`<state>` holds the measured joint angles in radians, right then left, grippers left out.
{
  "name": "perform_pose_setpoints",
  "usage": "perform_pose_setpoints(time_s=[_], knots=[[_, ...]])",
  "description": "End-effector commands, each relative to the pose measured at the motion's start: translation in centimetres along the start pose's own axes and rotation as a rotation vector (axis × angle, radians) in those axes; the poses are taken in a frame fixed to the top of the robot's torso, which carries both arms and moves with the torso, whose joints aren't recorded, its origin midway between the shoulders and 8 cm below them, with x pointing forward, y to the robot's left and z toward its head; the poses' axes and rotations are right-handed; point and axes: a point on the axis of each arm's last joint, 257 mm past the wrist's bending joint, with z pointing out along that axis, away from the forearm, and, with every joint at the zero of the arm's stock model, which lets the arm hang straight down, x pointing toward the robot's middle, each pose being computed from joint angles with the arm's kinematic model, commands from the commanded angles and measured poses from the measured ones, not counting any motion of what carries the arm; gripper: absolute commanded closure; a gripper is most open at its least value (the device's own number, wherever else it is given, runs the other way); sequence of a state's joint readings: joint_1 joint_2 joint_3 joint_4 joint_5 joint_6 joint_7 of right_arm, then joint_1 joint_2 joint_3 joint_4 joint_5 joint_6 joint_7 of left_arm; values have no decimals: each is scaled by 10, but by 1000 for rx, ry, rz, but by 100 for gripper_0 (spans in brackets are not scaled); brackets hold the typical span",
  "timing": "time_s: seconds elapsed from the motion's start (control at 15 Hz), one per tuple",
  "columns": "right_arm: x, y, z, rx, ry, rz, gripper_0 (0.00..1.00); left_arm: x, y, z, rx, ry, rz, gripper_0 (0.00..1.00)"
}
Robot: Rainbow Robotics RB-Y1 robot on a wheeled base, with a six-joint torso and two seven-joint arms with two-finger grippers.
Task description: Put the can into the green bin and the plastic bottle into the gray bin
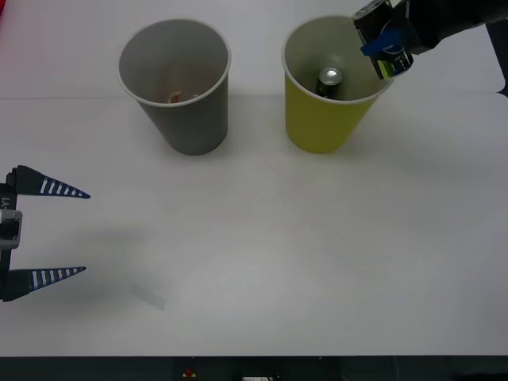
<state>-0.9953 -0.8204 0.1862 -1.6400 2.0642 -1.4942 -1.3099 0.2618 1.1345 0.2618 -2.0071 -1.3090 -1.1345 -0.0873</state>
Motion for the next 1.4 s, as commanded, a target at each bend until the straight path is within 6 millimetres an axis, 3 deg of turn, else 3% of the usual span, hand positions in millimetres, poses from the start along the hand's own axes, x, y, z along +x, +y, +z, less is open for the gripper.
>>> perform_pose_setpoints(time_s=[0.07, 0.27, 0.33, 0.4, 0.47, 0.53, 0.6, 0.87, 1.2, 1.4], knots=[[-10, -3, 18, 16, 19, 7, 100, 0, 0, 0, 0, 0, 0, 0], [-14, -2, 34, 15, 44, -4, 100, 0, 0, 0, 0, 0, 0, 0], [-15, -1, 35, 18, 47, -8, 96, 0, 0, 0, 0, 0, 0, 0], [-16, 0, 36, 17, 46, -11, 83, 0, 0, 0, 0, 0, 0, 0], [-18, 1, 36, 13, 41, -31, 62, 0, 0, 0, 0, 0, 0, 0], [-18, 3, 36, 7, 38, -59, 6, 0, 0, 0, 0, 0, 0, 0], [-18, 4, 36, 3, 38, -59, 0, 0, 0, 0, 0, 0, 0, 0], [-22, 1, 25, -7, 15, -91, 0, 0, 0, 0, 0, 0, 0, 0], [-15, 7, -21, -80, -67, -119, 0, 0, 0, 0, 0, 0, 0, 0], [10, 23, -40, -112, -109, -150, 0, 0, 0, 0, 0, 0, 0, 0]])
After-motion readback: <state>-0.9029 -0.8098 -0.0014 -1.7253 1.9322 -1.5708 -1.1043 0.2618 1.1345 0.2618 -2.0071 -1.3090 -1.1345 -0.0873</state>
